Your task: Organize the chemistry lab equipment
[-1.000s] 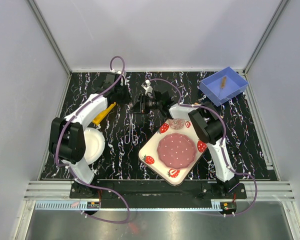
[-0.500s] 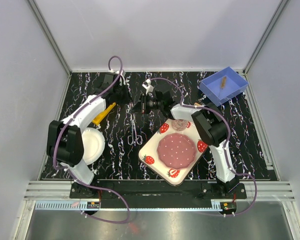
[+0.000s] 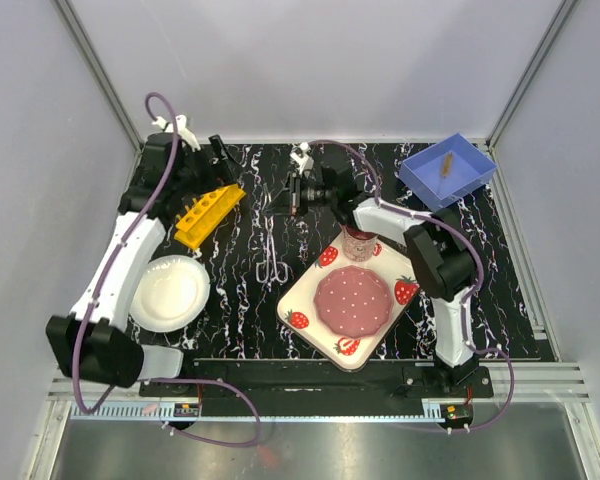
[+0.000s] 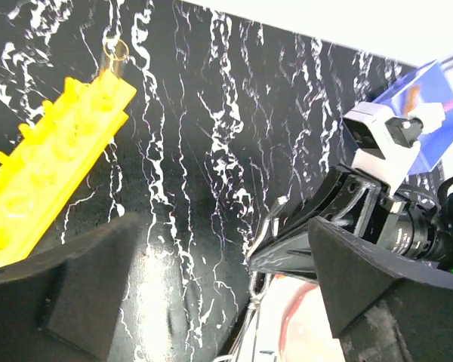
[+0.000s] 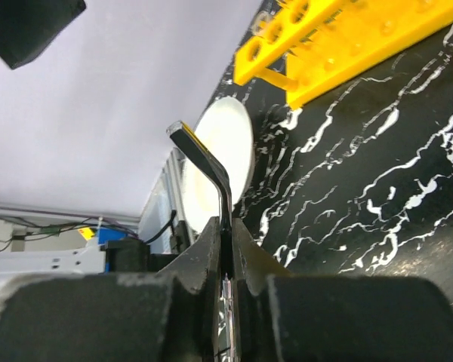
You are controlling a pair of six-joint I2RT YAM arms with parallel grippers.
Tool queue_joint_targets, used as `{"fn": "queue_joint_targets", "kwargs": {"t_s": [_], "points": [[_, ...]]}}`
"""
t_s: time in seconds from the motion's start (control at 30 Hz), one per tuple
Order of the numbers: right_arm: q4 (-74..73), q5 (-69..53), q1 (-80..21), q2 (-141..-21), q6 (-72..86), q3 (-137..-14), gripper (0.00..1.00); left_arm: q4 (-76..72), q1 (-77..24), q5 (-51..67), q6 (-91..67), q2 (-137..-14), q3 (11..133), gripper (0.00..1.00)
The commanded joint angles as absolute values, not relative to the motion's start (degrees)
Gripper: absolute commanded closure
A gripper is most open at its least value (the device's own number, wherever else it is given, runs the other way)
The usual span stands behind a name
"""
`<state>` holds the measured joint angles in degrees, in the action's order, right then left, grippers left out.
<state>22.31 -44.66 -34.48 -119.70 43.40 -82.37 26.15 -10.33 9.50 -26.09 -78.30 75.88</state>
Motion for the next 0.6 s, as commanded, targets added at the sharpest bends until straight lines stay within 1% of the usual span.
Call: {"fn": "queue_joint_targets", "kwargs": {"t_s": [0.0,0.17,0.2,0.3,0.43,0.47,0.53,0.57], "points": [[19.2,-51.3,-30.2,-109.9,42.5,-86.1,0.92,27.9,-8.5,7.3,-23.3,-69.9,77.4,0.01],[8.7,-55.0,-22.5,-102.5,36.1,-87.0,0.92,28.0,-5.5,8.9,-22.3,-61.7,70.8,0.01],[6.8,-55.2,-19.3,-100.2,34.8,-87.1,0.92,28.1,-4.8,9.6,-21.8,-60.3,69.5,0.01],[0.4,-54.6,-14.2,-95.7,29.4,-86.9,0.92,27.9,-4.3,11.2,-20.8,-55.8,64.4,0.01],[-8.4,-51.9,-2.9,-92.1,24.1,-87.0,0.91,27.4,-4.2,13.9,-18.3,-51.2,58.6,0.01],[-14.3,-49.7,-1.4,-92.1,18.9,-89.4,0.91,27.7,-4.2,14.1,-17.8,-49.8,56.9,0.01],[-21.6,-46.6,2.6,-92.3,14.0,-92.9,0.91,28.0,-4.2,14.8,-16.0,-48.5,54.7,0.01],[-23.4,-42.5,3.6,-92.4,10.0,-93.9,0.91,28.2,-4.1,14.9,-15.5,-47.6,54.1,0.01]]}}
